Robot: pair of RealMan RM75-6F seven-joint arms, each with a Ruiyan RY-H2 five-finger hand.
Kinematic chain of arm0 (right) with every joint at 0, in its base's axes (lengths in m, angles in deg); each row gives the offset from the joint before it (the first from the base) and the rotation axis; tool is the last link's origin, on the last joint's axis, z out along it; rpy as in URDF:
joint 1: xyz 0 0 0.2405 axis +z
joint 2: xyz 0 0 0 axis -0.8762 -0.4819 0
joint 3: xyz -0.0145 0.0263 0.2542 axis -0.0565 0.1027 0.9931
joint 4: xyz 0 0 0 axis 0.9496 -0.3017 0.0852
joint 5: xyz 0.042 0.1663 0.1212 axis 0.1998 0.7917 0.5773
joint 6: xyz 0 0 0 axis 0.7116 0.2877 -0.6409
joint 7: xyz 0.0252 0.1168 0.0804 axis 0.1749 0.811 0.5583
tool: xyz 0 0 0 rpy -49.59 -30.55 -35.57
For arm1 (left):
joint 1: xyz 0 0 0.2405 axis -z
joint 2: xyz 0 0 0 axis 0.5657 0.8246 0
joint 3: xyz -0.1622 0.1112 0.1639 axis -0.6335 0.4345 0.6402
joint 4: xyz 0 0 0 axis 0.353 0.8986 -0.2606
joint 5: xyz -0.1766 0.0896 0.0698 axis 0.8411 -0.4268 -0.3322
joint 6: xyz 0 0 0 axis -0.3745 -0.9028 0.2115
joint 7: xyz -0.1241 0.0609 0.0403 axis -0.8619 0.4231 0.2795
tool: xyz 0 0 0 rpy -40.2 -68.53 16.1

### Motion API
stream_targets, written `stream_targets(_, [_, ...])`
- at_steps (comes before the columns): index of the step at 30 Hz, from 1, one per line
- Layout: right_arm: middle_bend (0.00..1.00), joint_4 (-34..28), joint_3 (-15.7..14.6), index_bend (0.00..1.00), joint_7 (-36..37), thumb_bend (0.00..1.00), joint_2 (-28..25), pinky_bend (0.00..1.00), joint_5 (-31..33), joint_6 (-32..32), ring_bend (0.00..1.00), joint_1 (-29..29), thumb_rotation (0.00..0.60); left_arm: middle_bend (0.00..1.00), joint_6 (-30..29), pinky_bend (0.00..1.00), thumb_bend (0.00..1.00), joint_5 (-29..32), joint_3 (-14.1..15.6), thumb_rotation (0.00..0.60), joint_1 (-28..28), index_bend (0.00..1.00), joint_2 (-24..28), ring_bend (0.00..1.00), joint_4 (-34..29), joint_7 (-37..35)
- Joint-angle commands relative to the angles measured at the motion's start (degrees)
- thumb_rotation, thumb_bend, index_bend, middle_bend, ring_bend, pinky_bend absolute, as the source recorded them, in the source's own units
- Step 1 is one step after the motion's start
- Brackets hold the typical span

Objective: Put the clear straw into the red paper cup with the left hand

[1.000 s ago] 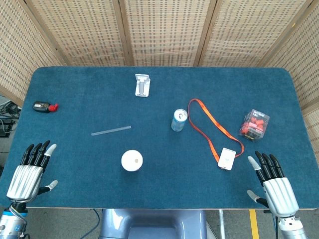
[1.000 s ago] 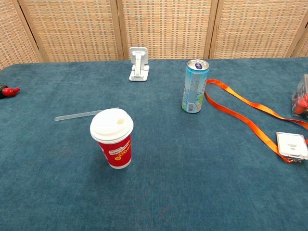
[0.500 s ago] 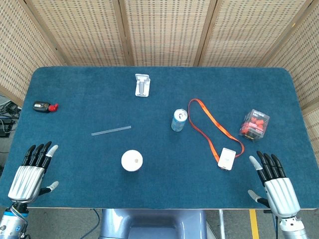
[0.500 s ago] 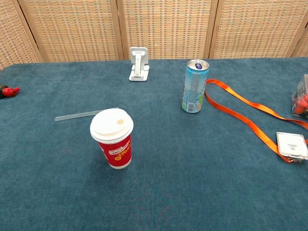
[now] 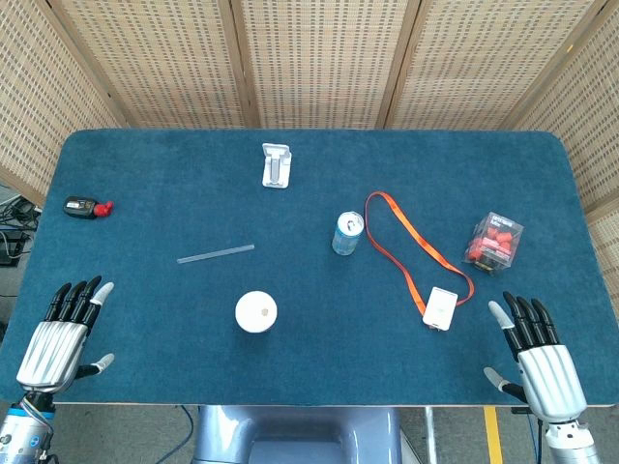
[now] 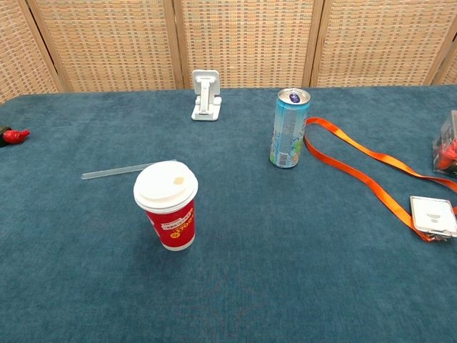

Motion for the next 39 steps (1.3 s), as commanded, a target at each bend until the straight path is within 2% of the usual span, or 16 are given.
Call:
stream_targets(1, [0.0, -0.1, 0.0, 0.0, 0.2, 0.03, -0.1, 0.0, -0.1, 0.2, 0.0, -0.1, 0.6, 0.0, 0.3, 0.0, 0.07, 0.1, -0.1, 0.6, 0.3, 0.0, -0.1, 0.0, -0.1, -0.2])
stream_targets(4, [0.0, -0.1, 0.0, 0.0, 0.4, 0.03, -0.2, 0.0, -0.2, 0.4, 0.0, -0.1, 0.6, 0.0, 1.1, 0.0, 0.1, 0.9, -0.8, 0.6, 0.9, 0.0, -0.5, 0.0, 0.0, -0.3])
stream_targets(9, [0.0, 0.0, 0.0, 0.0, 1.2, 0.03, -0.2, 0.0, 0.2, -0.2, 0.0, 0.1, 0.6, 0.0, 7.0, 0.0, 0.26, 7.0, -6.0, 0.6, 6.3, 0.0, -1.1, 0.0, 0.5, -0.6])
stream_targets(12, [0.0, 0.0, 0.1, 0.0, 1.5, 0.03, -0.2, 0.0, 0.4, -0.4, 0.0, 0.2, 0.6, 0.0, 10.4, 0.0, 0.3, 10.5, -8.3, 0.6, 9.4, 0.01, -1.7, 0.0, 1.0, 0.8])
stream_targets(20, [0.0, 0.3, 0.4, 0.0, 3.3, 0.03, -0.5, 0.0, 1.4, -0.7, 0.0, 0.3, 0.6, 0.0, 19.7, 0.0, 0.41, 23.5, -14.8, 0.6, 18.6, 0.17, -6.3, 0.0, 5.1, 2.6])
stream_targets(25, [0.0, 0.6, 0.7, 0.0, 4.5, 0.03, -0.7, 0.0, 2.4, -1.2, 0.0, 0.5, 0.6, 0.0, 23.7, 0.0, 0.41, 31.5, -17.3, 0.6, 24.3, 0.26, -9.9, 0.0, 9.1, 5.1])
stream_targets(30, [0.0, 0.9, 0.9, 0.0, 5.2, 0.03, -0.8, 0.0, 3.1, -1.7, 0.0, 0.6, 0.6, 0.0, 26.3, 0.0, 0.41, 40.1, -18.4, 0.6, 29.7, 0.33, -13.8, 0.0, 14.4, 8.9])
stream_targets(35, [0.0, 1.1, 1.1, 0.0, 6.0, 0.03, -0.9, 0.0, 3.6, -1.7, 0.0, 0.6, 0.6, 0.0, 27.8, 0.0, 0.29, 47.6, -18.3, 0.6, 34.3, 0.35, -17.0, 0.0, 18.8, 12.9])
stream_targets(39, [0.0, 1.4, 1.4, 0.0, 6.9, 0.03, -0.9, 0.0, 4.5, -2.2, 0.0, 0.8, 0.6, 0.0, 28.5, 0.0, 0.29, 53.3, -18.4, 0.6, 37.6, 0.39, -19.8, 0.0, 22.4, 14.7])
